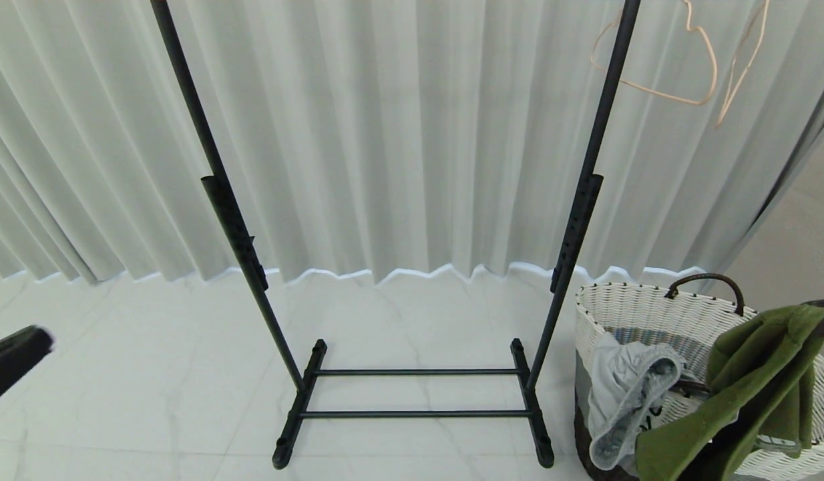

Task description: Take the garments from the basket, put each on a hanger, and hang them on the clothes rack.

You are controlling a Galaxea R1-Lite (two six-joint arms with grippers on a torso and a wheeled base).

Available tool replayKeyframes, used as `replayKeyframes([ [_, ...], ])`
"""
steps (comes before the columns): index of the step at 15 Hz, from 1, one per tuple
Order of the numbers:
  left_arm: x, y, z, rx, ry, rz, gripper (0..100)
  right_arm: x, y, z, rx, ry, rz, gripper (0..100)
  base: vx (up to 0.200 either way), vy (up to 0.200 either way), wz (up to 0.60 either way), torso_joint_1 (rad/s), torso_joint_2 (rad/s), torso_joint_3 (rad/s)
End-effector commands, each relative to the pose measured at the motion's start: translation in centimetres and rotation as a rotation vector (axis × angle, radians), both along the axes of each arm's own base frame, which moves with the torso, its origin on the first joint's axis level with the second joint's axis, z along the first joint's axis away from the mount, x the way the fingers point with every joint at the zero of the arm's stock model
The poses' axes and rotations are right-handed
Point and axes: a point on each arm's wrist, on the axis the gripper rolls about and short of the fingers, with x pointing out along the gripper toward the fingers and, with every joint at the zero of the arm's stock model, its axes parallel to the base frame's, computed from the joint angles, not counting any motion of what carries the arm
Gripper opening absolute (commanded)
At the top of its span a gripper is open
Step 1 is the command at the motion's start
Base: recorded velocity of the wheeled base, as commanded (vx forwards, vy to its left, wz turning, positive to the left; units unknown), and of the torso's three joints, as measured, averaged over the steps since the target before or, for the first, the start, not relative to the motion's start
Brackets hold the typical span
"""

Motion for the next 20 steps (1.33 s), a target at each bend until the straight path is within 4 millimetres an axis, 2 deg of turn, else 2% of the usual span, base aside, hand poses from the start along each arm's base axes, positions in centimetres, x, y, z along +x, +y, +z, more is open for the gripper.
replayKeyframes([
  [1, 7.9, -4.5, 0.1, 0.01, 0.234, -0.244, 100, 0.0, 0.0, 0.1, 0.009, -0.018, -0.001, 0, 0.0, 0.0, 0.0, 0.0, 0.0, 0.0],
  [3, 10.0, -7.5, -1.1, 0.008, 0.32, -0.306, 100, 0.1, 0.1, 0.2, 0.016, -0.03, 0.0, 0, 0.0, 0.0, 0.0, 0.0, 0.0, 0.0],
  [5, 10.6, -11.2, -2.3, 0.012, 0.41, -0.333, 100, 0.1, 0.0, 0.3, 0.018, -0.035, 0.002, 0, 0.0, 0.0, 0.0, 0.0, 0.0, 0.0],
  [9, 9.9, -17.9, -5.7, 0.063, 0.604, -0.387, 100, 0.0, 0.3, 0.2, 0.019, -0.03, 0.027, 0, 0.0, 0.0, 0.0, 0.0, 0.0, 0.0],
  [10, 9.7, -18.7, -6.2, 0.073, 0.621, -0.402, 100, 0.0, 0.3, 0.2, 0.017, -0.027, 0.031, 0, 0.0, 0.0, 0.0, 0.0, 0.0, 0.0],
  [15, 8.9, -27.0, -11.1, 0.08, 0.694, -0.466, 100, -0.3, 0.3, 0.3, 0.039, -0.034, 0.035, 0, 0.0, 0.0, 0.0, 0.0, 0.0, 0.0],
  [17, 8.9, -29.4, -11.6, 0.042, 0.714, -0.458, 100, -0.2, 0.4, 0.3, 0.039, -0.034, 0.036, 0, 0.0, 0.0, 0.0, 0.0, 0.0, 0.0],
  [18, 9.1, -31.8, -12.1, 0.005, 0.728, -0.434, 100, -0.2, 0.4, 0.3, 0.039, -0.034, 0.035, 0, 0.0, 0.0, 0.0, 0.0, 0.0, 0.0],
  [20, 9.9, -33.9, -12.8, -0.013, 0.719, -0.403, 100, -0.3, 0.3, 0.3, 0.04, -0.033, 0.034, 0, 0.0, 0.0, 0.0, 0.0, 0.0, 0.0],
])
